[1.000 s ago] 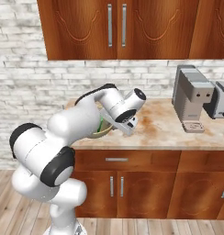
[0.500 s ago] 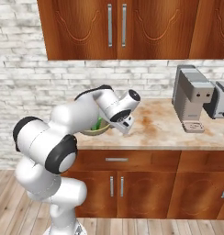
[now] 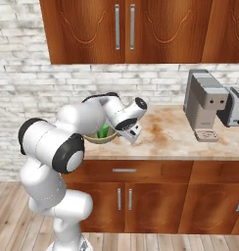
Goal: Place the cup inside the bowl on the dining table and move the bowl to any counter.
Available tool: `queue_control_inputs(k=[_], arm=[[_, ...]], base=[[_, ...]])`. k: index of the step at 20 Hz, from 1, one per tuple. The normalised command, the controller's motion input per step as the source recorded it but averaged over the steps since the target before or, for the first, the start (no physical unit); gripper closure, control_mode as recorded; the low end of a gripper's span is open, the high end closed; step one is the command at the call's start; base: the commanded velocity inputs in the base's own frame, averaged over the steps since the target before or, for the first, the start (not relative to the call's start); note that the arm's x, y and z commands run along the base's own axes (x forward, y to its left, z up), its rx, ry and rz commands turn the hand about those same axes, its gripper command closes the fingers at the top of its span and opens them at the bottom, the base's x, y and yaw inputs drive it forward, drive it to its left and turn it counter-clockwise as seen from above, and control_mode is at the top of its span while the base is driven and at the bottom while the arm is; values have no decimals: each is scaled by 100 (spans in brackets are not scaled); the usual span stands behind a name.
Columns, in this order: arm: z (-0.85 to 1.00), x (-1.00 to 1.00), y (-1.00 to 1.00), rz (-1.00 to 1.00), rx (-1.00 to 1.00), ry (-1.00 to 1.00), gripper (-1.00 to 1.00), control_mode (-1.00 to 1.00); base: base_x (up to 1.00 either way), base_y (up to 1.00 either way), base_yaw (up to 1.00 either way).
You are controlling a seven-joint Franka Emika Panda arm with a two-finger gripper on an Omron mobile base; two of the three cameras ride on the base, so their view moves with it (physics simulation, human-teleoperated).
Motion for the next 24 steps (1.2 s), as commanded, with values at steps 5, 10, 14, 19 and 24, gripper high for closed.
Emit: queue_control_inputs(k=[5,10,14,19,24], arm=[[0,32,6,-4,0,0,100,-100],[-5,28,4,-4,0,0,100,-100],[-19,24,4,-4,0,0,100,-100],[-23,18,1,-4,0,0,100,-100],[-23,11,0,-3,0,0,100,-100]], base=[[0,0,0],[0,0,0],[0,0,0],[0,0,0],[0,0,0]])
